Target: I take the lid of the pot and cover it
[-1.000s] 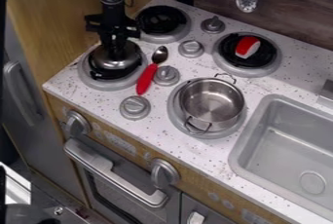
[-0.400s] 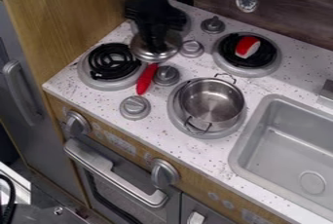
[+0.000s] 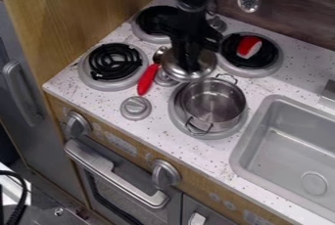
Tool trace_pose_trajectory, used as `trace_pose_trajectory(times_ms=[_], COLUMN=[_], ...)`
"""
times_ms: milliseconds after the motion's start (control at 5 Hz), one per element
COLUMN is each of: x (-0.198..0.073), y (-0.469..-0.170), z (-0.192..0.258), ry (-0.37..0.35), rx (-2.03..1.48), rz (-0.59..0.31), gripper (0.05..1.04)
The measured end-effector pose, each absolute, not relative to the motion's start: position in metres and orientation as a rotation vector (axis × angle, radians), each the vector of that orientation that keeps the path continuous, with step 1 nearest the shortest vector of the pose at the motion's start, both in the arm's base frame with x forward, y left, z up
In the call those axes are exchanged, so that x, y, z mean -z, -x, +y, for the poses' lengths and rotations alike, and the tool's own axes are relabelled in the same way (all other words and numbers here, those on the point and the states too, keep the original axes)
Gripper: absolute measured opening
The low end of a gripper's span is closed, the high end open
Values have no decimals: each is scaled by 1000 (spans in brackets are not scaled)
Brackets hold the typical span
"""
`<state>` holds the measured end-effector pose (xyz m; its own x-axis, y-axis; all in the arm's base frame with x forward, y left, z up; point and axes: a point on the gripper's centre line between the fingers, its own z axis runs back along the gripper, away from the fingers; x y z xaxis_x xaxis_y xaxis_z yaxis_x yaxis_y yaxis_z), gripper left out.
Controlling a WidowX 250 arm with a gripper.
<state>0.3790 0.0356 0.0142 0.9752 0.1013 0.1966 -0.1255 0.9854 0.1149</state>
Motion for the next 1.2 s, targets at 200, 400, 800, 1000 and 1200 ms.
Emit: trace_pose_trajectory(times_ms=[200,400,800,1000,1200], x=[-12,-9,5,8,10], y=[-378,-370,-358,-356,-355], z=[0,-15,-23,-20,-15], ry=[-115,-121,-126,-124,-108], rx=[-47,-21,2,-8,-41], rz=[-191,-160,-99,-93,-87], gripper=[263,263,263,263,263])
